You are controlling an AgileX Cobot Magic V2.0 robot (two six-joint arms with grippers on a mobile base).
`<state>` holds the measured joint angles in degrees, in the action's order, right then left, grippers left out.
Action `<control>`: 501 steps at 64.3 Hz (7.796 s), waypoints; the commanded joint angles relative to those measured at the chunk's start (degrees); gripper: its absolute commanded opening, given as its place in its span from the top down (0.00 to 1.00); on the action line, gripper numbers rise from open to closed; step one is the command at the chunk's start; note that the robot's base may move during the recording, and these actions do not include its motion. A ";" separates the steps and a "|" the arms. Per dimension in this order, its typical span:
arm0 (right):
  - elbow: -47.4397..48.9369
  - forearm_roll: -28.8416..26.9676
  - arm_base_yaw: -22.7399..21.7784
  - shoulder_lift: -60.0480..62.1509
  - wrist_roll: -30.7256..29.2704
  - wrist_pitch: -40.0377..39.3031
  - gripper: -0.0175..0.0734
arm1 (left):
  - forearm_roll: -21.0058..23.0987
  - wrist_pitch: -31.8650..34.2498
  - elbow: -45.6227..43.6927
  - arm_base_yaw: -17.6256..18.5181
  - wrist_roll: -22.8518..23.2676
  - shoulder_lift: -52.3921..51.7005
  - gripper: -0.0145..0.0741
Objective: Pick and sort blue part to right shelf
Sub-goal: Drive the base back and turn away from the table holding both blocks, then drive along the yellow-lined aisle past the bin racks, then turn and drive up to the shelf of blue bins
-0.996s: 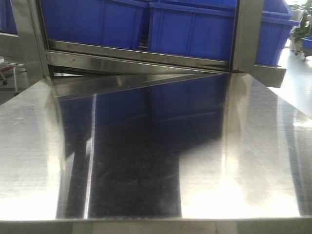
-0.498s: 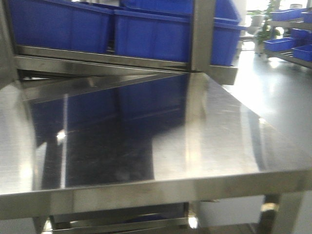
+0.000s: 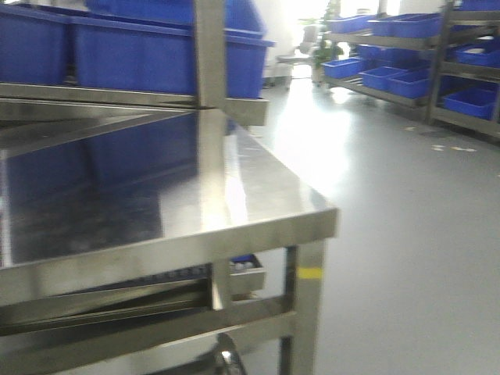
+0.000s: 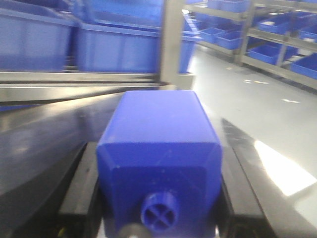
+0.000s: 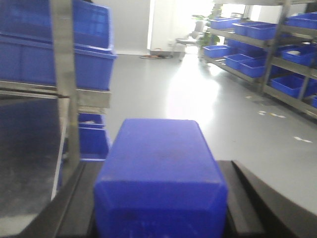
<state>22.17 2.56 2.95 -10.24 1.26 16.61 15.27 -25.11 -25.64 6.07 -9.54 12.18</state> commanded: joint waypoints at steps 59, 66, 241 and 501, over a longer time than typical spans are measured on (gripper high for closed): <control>1.74 0.75 -0.26 -0.56 -0.23 -5.38 0.36 | 0.55 4.98 -1.68 0.02 0.34 0.49 0.40; 1.74 0.75 -0.26 -0.56 -0.23 -5.38 0.36 | 0.55 4.98 -1.68 0.02 0.34 0.49 0.40; 1.74 0.75 -0.26 -0.56 -0.23 -5.38 0.36 | 0.55 4.98 -1.68 0.12 0.34 0.49 0.40; 1.69 0.75 -0.26 -0.56 -0.23 -4.50 0.36 | 0.55 4.98 -1.68 0.12 0.34 0.49 0.40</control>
<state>22.17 2.91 2.95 -10.24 1.26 17.64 15.27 -25.11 -25.64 6.07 -9.54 12.18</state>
